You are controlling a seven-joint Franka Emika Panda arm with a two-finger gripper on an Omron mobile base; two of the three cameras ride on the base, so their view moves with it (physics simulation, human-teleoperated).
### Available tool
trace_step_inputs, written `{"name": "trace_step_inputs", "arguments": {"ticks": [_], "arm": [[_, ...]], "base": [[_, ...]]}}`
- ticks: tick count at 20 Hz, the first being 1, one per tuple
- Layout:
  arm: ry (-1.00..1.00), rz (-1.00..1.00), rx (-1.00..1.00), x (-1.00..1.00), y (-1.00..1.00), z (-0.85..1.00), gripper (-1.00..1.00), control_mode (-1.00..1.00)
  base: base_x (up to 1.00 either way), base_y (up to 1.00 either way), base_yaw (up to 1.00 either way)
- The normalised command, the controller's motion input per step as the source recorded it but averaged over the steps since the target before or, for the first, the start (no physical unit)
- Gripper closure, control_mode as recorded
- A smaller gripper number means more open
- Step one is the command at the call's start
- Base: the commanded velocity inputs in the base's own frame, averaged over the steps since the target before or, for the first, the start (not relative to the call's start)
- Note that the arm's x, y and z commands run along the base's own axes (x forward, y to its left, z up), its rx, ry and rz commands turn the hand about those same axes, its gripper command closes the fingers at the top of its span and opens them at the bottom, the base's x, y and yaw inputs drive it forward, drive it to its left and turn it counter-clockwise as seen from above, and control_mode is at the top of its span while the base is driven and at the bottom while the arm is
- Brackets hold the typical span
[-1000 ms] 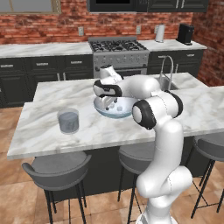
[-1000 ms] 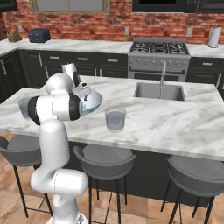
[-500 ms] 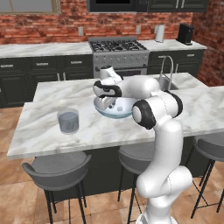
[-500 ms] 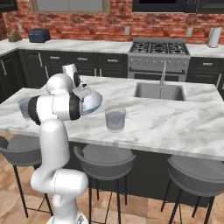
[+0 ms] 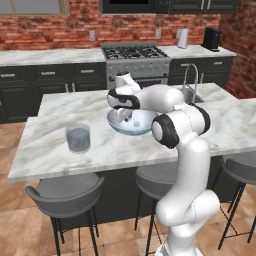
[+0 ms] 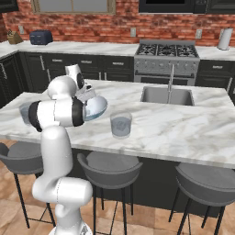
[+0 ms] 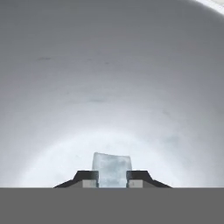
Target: There are four ice cubes in the ice bowl. Place two ice cubes in each glass of water.
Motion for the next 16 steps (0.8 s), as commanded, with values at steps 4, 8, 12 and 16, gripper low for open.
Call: {"name": "trace_step_inputs", "arguments": {"ticks": [4,8,12,16], "arm": [[0.0,0.0,0.06,-0.63,0.31,0.73,1.0,-1.0],[0.0,0.0,0.06,-0.67,0.61,0.67,1.0,-1.0],[0.0,-0.09,0.01,-0.9,0.86,0.29,1.0,-1.0],[0.0,-0.14,0.0,-0.53,0.89,0.02,1.0,-1.0]], "base": [[0.0,0.0,0.0],[0.0,0.0,0.0],[0.0,0.0,0.0],[0.0,0.0,0.0]]}}
